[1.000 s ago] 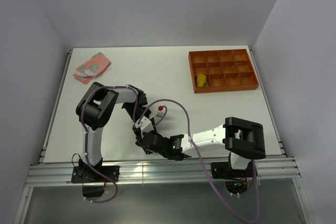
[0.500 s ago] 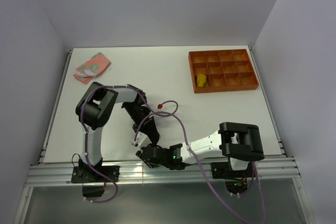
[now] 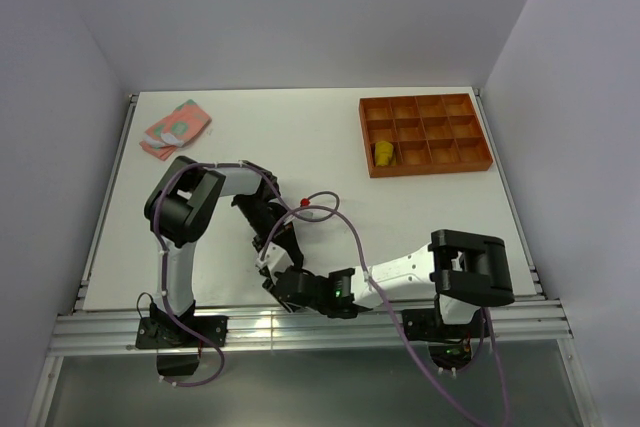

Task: Roll the socks
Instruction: Roll the sock at the center of the board.

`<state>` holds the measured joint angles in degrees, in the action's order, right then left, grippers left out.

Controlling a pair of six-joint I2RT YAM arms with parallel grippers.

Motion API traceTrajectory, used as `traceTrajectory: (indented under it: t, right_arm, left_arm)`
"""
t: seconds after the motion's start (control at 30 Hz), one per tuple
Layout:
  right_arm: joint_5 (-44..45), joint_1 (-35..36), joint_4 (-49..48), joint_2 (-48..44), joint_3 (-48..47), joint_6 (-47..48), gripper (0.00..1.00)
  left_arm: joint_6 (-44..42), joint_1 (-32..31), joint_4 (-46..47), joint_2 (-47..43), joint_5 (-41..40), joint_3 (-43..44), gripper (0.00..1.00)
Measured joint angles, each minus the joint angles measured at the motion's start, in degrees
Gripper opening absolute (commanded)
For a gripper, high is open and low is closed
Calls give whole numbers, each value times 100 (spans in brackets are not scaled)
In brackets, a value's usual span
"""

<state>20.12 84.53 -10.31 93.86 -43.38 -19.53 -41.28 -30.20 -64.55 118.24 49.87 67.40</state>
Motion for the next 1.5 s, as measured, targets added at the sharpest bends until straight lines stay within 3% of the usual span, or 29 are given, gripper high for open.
traceTrajectory:
  t: [0.43,0.97,1.5]
  right_arm:
    - [-282,-468,-87,2,2,313,41]
    - [-411,-479,-192,223,4,398,41]
    - [-468,-476,343,-256,-146,579,45]
  left_arm:
    - [-2,11,-63,66,9,42,0]
    - [-22,11,-149,140,13,98,0]
    - [-114,11,-236,188,7,105,0]
